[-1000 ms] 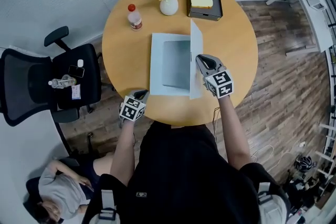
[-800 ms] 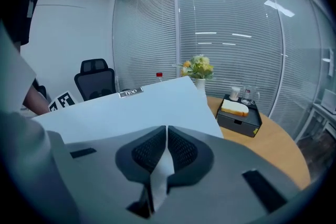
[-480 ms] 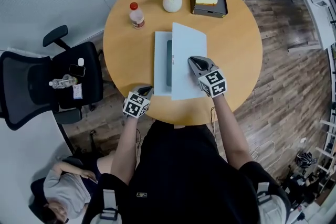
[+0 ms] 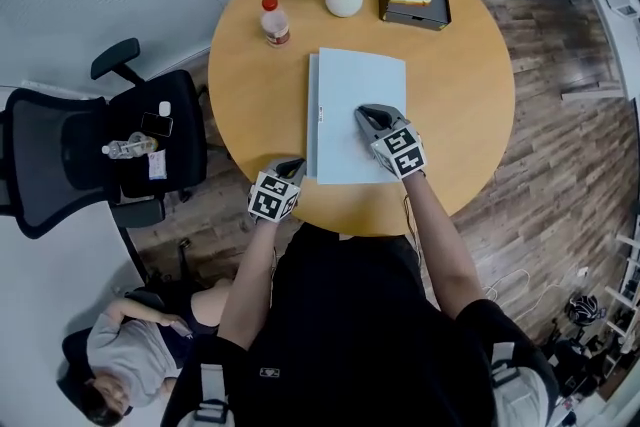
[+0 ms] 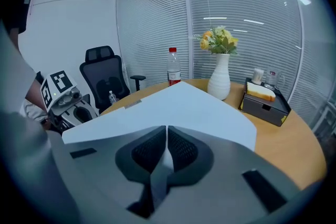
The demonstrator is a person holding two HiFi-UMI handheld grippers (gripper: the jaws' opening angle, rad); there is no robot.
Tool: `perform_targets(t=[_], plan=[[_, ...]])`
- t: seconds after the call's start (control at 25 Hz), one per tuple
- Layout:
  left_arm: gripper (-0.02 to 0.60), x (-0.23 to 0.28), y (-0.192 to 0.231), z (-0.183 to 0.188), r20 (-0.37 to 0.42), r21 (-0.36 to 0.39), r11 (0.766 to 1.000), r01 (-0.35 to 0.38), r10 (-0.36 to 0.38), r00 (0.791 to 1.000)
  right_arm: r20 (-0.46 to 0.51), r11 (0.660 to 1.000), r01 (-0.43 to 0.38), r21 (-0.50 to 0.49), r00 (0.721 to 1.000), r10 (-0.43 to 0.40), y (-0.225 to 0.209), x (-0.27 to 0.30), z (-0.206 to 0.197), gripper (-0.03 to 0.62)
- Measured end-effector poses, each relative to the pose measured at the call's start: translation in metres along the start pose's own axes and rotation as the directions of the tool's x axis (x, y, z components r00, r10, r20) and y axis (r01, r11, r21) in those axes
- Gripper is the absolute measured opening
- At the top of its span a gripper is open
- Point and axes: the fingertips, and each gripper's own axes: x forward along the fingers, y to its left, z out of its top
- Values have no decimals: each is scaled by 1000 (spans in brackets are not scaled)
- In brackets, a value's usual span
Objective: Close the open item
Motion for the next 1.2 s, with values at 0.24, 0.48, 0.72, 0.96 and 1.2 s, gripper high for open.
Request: perform_targets(t=[0.24,0.48,0.72,0.96,1.2], plan=[[6,-2,-2,-1,-2,4,1000,-15,15,1000,-69,999,-5,-33,998,2,9,19,-11,9],[6,1,-6,2,1,13,1000,-9,9,1000,-169,991,1,-132,985,-24,15,33,-22,9],[6,1,-3,1,1,4,1000,-20,20,1000,-161,985,36,-169,985,-63,18,38,-24,8],[6,2,-4,3,-3,13,1000,-22,22,1000,-160,982,42,-182,985,-72,17,39,-26,8],[6,-1,-7,7,19,10,1000,-20,20,1000,-156,988,19,-151,987,-43,16,38,-25,8]])
